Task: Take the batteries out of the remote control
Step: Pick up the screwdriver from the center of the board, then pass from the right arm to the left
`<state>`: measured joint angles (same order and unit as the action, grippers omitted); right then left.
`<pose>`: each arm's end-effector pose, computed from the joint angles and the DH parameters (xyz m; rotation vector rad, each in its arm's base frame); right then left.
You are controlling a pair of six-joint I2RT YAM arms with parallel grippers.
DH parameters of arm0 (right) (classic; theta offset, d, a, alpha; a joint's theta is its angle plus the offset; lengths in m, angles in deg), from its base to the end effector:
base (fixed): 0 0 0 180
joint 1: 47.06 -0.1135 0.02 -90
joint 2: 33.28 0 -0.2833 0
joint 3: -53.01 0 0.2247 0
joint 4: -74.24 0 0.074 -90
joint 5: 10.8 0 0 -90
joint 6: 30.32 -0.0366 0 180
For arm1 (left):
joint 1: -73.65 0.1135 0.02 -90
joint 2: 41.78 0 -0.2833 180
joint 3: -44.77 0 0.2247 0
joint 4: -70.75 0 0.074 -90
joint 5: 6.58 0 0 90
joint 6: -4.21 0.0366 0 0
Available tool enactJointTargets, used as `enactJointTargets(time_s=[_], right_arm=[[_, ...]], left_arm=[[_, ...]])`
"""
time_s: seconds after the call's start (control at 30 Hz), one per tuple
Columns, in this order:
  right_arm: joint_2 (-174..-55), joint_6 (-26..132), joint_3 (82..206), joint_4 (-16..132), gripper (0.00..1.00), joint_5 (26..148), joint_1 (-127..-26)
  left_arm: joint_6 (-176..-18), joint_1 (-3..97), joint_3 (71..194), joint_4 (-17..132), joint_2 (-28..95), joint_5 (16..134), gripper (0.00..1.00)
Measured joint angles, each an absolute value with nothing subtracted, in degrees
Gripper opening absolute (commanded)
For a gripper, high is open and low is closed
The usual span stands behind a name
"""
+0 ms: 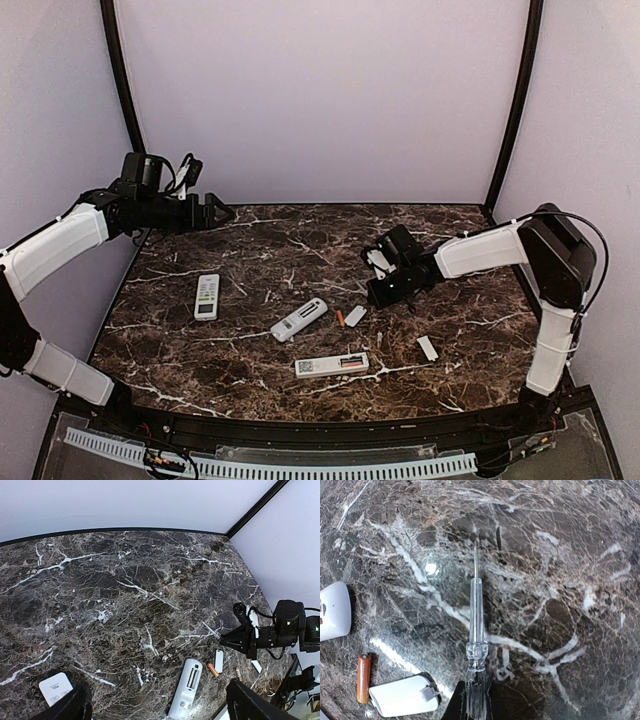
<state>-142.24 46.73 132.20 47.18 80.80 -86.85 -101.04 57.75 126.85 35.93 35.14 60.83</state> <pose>0.2818 0.2360 0.1773 -0.6162 2.5357 0.3778 0.2590 -0.0884 0.3563 0.2577 2.1146 -0.7374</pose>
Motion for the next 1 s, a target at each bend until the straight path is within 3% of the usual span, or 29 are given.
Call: enactJointTargets(time_s=[0.23,0.7,1.0], right_arm=[[-135.77,41.73,125.6,47.16,0.0,81.79,-86.87],[-107.99,42.1,115.92,49.74,0.0,91.14,-87.07],[-106.05,44.31,115.39,48.28,0.0,90.59,-91.46]], left_arm=[[-104.93,55.39,125.67,39.87,33.55,60.15,0.91],[-120.54,35.81,125.69,49.29,42.14,60.39,0.89],[-132.27,29.71,125.82,62.36,50.75,55.67,0.86]])
